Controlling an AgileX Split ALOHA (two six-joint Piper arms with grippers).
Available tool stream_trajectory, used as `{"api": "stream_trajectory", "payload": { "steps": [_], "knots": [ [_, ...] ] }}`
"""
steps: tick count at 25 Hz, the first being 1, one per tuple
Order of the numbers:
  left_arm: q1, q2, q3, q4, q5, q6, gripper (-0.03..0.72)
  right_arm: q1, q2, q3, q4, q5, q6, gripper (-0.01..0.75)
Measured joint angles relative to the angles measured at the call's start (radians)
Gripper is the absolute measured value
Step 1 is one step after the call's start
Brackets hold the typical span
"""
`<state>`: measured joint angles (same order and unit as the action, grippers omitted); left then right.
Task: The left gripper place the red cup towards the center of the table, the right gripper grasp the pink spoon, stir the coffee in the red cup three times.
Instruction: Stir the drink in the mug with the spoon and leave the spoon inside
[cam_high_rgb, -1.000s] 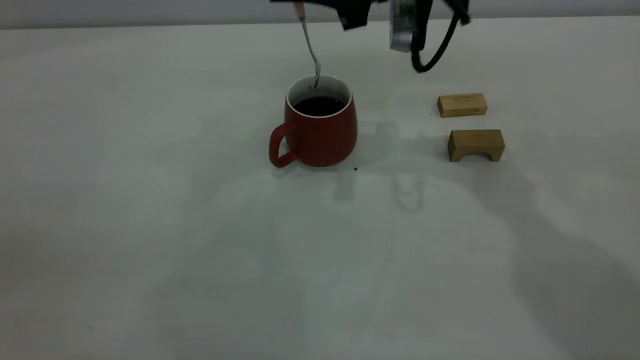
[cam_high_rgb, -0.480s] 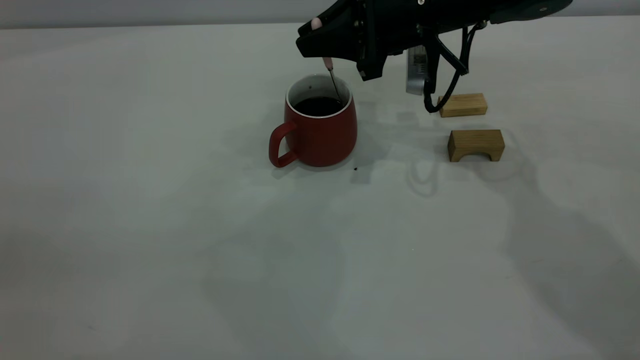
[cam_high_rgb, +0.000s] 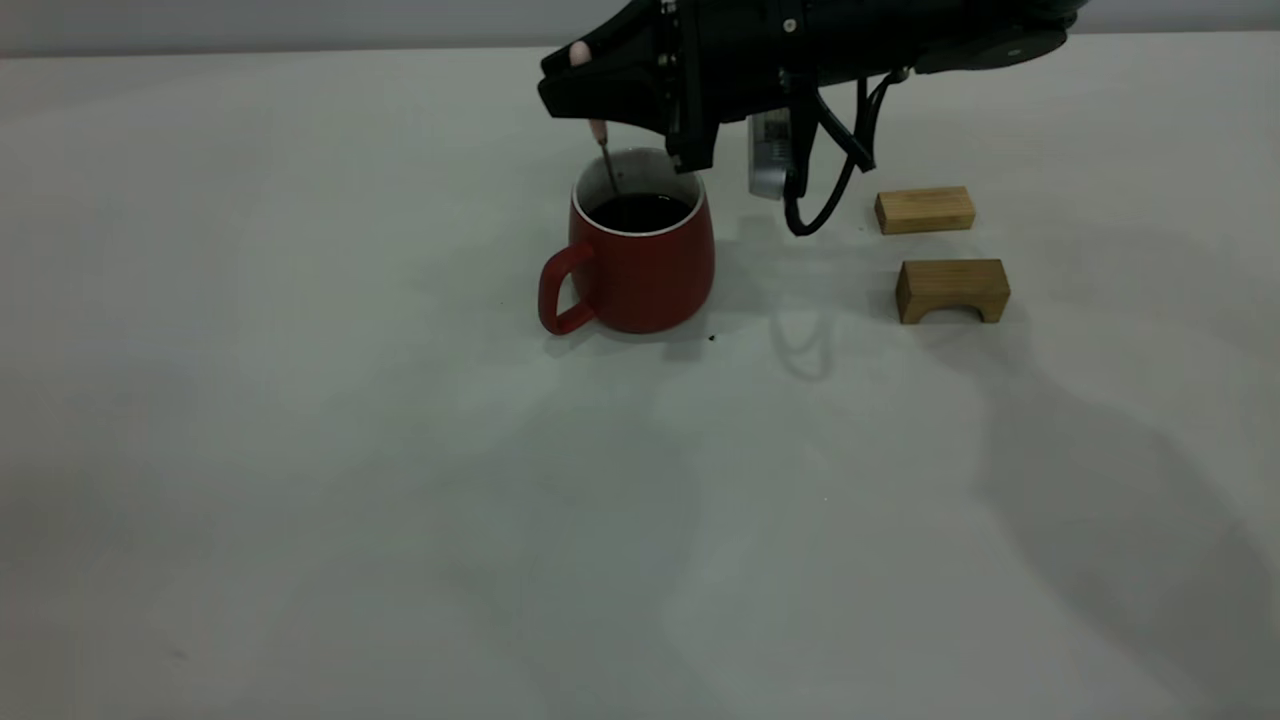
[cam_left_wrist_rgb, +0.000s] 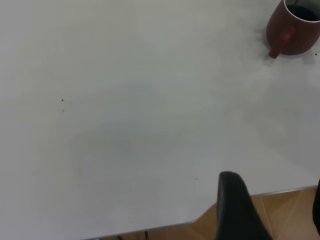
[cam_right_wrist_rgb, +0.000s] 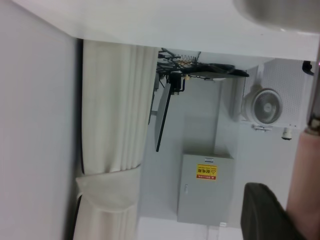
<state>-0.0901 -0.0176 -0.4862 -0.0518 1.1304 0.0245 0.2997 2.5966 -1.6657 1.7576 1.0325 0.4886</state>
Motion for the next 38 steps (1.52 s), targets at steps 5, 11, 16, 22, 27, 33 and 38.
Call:
{"api": "stream_trajectory", "payload": {
  "steps": [5, 11, 16, 22, 27, 33, 38],
  "knots": [
    [0.0, 0.0, 0.0, -0.001, 0.0, -0.001, 0.446, -0.03, -0.029, 0.058, 0.003, -0.016, -0.003, 0.124],
    [0.0, 0.0, 0.0, -0.002, 0.0, -0.001, 0.446, -0.018, -0.077, 0.167, 0.004, -0.032, -0.002, 0.124],
    [0.0, 0.0, 0.0, -0.002, 0.0, -0.001, 0.446, 0.023, -0.018, 0.061, 0.002, -0.004, -0.002, 0.124],
    [0.0, 0.0, 0.0, -0.002, 0.0, -0.001, 0.446, -0.018, -0.017, 0.042, 0.003, 0.004, -0.004, 0.124],
    [0.0, 0.0, 0.0, -0.002, 0.0, -0.001, 0.446, -0.038, -0.068, 0.169, 0.003, 0.003, -0.004, 0.124],
    [0.0, 0.0, 0.0, -0.002, 0.0, 0.0, 0.446, 0.02, -0.02, 0.086, 0.002, 0.024, -0.004, 0.124],
    [0.0, 0.0, 0.0, -0.002, 0.0, 0.0, 0.446, 0.001, 0.022, -0.009, 0.002, 0.041, -0.004, 0.124]
  ]
}}
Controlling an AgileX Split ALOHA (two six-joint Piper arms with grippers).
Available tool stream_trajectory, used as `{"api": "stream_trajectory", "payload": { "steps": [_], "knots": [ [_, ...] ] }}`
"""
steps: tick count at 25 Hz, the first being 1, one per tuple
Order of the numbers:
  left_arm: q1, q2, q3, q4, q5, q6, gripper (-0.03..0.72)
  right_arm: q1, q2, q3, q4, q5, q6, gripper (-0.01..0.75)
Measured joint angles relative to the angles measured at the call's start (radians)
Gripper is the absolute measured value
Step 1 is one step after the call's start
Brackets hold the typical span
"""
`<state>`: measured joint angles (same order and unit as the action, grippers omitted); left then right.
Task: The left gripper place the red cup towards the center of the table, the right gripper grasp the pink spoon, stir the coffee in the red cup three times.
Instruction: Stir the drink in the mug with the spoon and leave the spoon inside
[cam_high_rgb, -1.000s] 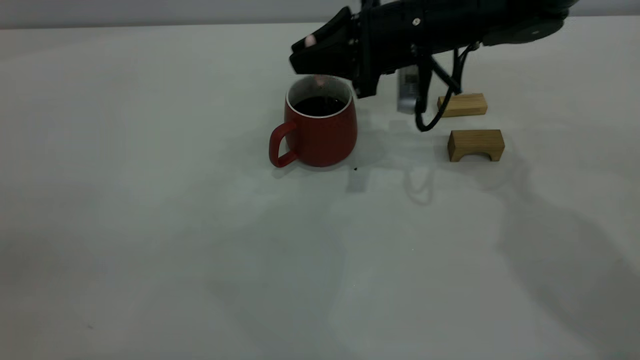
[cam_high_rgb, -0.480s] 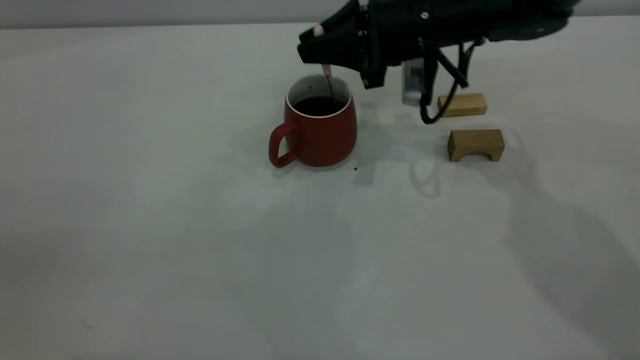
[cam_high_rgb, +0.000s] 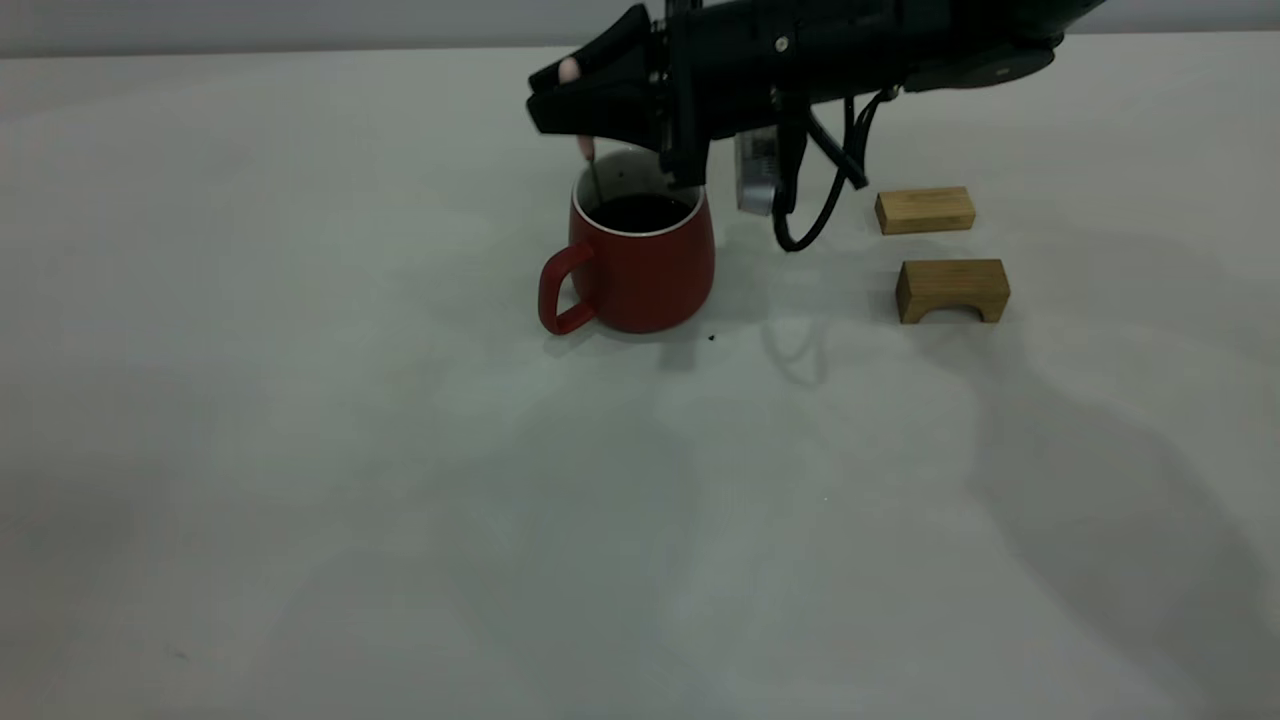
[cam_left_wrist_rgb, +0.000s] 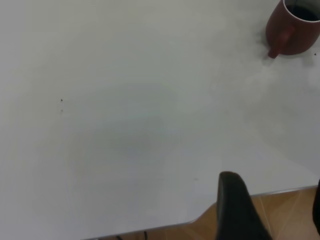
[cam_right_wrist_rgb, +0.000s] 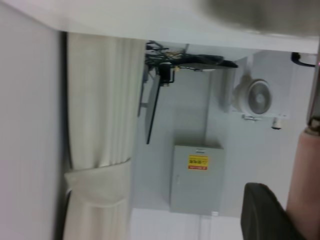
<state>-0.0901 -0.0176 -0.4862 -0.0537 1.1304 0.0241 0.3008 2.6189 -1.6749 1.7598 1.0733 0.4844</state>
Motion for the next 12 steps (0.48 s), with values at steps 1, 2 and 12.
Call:
{"api": "stream_trajectory", "payload": {
  "steps": [1, 2, 12],
  "knots": [
    [0.0, 0.0, 0.0, -0.001, 0.0, 0.0, 0.446, -0.014, 0.0, 0.003, 0.0, 0.0, 0.0, 0.124],
    [0.0, 0.0, 0.0, -0.001, 0.0, 0.0, 0.446, -0.025, -0.004, 0.015, 0.002, 0.0, 0.0, 0.124],
    [0.0, 0.0, 0.0, -0.001, 0.0, 0.0, 0.446, -0.031, -0.05, 0.156, -0.021, -0.011, 0.001, 0.124]
  ]
}}
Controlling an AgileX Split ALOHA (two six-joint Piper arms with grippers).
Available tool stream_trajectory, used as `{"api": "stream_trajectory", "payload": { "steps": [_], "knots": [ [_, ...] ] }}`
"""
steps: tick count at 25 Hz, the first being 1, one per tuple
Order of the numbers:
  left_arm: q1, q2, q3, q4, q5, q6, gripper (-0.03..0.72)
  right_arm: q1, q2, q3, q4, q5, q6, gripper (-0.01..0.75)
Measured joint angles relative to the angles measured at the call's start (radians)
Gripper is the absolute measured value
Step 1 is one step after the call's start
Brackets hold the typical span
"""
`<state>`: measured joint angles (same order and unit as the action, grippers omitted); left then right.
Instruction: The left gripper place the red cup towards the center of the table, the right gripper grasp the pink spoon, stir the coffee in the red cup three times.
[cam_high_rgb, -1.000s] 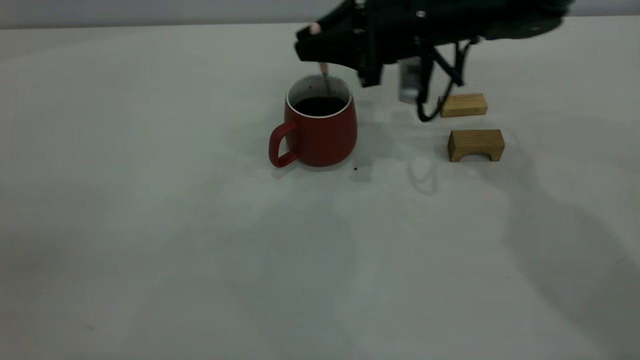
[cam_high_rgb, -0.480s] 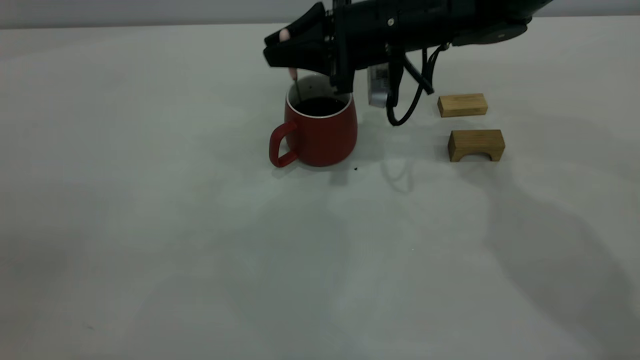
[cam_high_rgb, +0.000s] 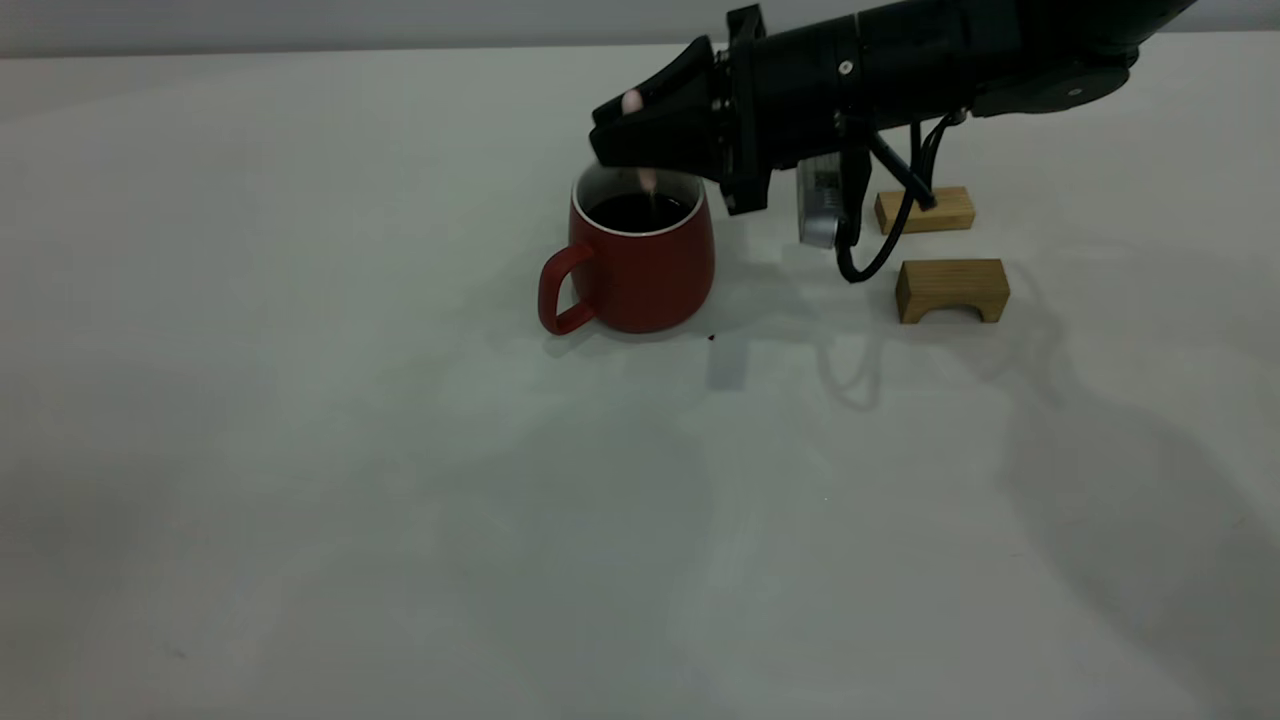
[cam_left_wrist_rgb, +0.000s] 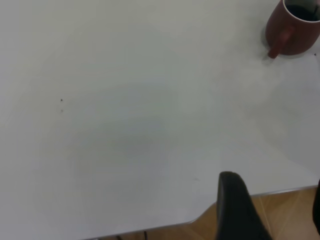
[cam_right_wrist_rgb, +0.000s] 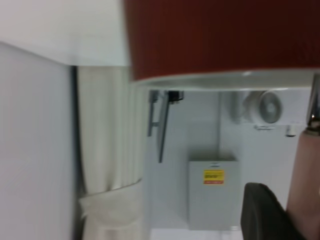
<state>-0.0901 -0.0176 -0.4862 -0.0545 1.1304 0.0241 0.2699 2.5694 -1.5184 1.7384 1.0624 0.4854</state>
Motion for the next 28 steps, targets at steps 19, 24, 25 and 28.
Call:
{"api": "stream_trajectory", "payload": {
  "steps": [19, 24, 25, 28],
  "knots": [
    [0.0, 0.0, 0.0, 0.0, 0.0, -0.001, 0.446, 0.02, -0.072, 0.0, -0.33, 0.08, -0.093, 0.71],
    [0.0, 0.0, 0.0, 0.0, 0.0, -0.001, 0.446, 0.021, -0.176, 0.0, -0.607, 0.075, -0.24, 0.668],
    [0.0, 0.0, 0.0, 0.0, 0.0, -0.001, 0.446, 0.021, -0.196, 0.0, -0.648, 0.074, -0.258, 0.646],
    [0.0, 0.0, 0.0, 0.0, 0.0, -0.001, 0.446, 0.021, -0.245, 0.0, -0.76, 0.079, -0.279, 0.546]
  ]
}}
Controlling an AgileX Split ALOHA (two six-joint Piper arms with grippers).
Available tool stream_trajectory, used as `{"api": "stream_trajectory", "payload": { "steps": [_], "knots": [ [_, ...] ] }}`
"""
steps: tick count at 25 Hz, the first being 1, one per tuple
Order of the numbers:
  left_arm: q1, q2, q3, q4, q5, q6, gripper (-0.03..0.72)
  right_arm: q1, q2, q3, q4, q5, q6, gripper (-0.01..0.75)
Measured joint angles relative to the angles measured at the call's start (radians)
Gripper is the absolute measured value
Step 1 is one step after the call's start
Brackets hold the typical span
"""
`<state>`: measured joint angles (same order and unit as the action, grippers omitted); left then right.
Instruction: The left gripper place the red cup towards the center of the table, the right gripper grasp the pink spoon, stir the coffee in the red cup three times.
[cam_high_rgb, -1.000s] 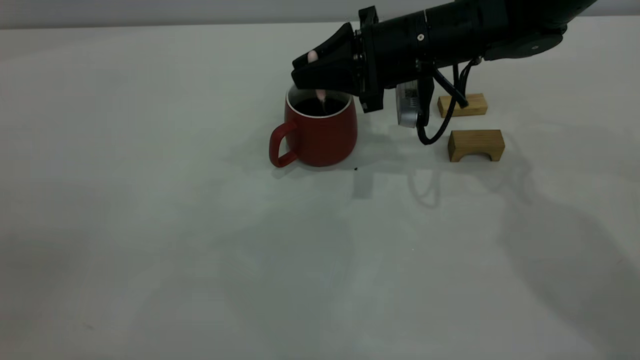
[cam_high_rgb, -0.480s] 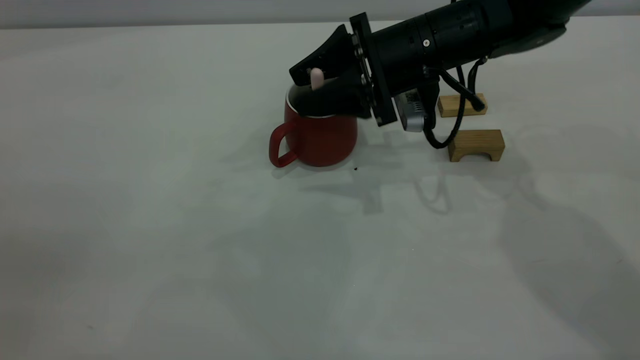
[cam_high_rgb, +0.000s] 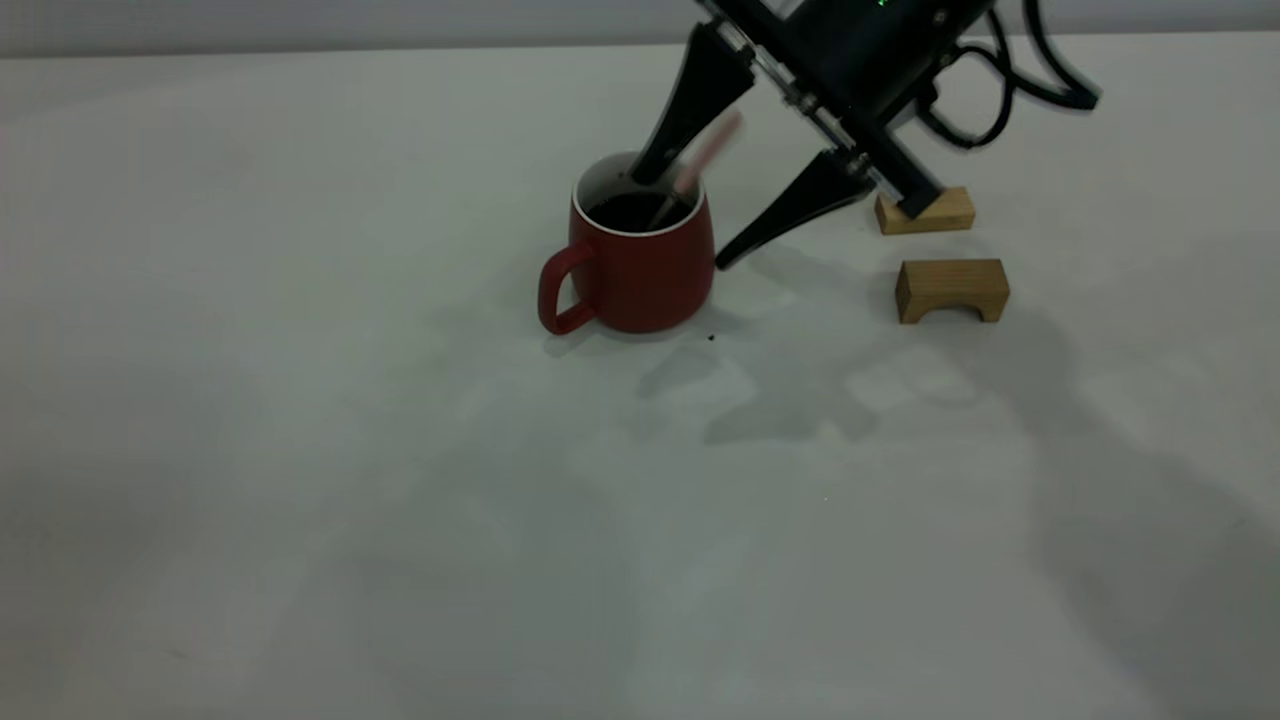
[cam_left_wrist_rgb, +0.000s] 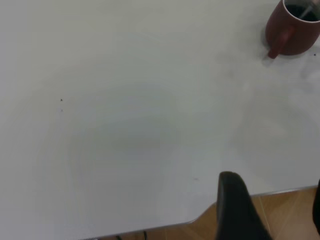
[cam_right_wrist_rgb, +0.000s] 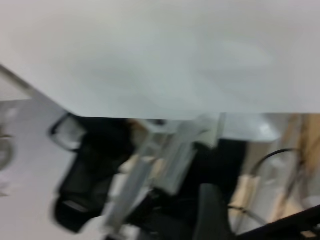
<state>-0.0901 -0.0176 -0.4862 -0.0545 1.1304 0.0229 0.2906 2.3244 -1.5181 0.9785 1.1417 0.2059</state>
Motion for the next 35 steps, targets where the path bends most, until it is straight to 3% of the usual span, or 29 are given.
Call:
{"api": "stream_trajectory", "payload": {
  "steps": [7, 13, 19, 22, 26, 32, 35],
  "knots": [
    [0.0, 0.0, 0.0, 0.0, 0.0, 0.0, 0.446, 0.009, -0.148, 0.0, -0.119, 0.027, -0.006, 0.324],
    [0.0, 0.0, 0.0, 0.0, 0.0, 0.0, 0.446, 0.024, -0.423, 0.001, -0.15, 0.051, 0.005, 0.196],
    [0.0, 0.0, 0.0, 0.0, 0.0, 0.0, 0.446, 0.022, -0.645, 0.001, -0.087, 0.067, 0.008, 0.176],
    [0.0, 0.0, 0.0, 0.0, 0.0, 0.0, 0.446, 0.019, -0.738, 0.001, -0.116, 0.076, -0.084, 0.177],
    [0.0, 0.0, 0.0, 0.0, 0.0, 0.0, 0.446, 0.019, -0.858, 0.002, -0.332, 0.087, -0.224, 0.177],
    [0.0, 0.0, 0.0, 0.0, 0.0, 0.0, 0.446, 0.017, -1.035, 0.024, -0.851, 0.096, -0.245, 0.186],
    [0.0, 0.0, 0.0, 0.0, 0.0, 0.0, 0.446, 0.011, -1.141, 0.069, -0.99, 0.096, -0.243, 0.187]
  ]
}}
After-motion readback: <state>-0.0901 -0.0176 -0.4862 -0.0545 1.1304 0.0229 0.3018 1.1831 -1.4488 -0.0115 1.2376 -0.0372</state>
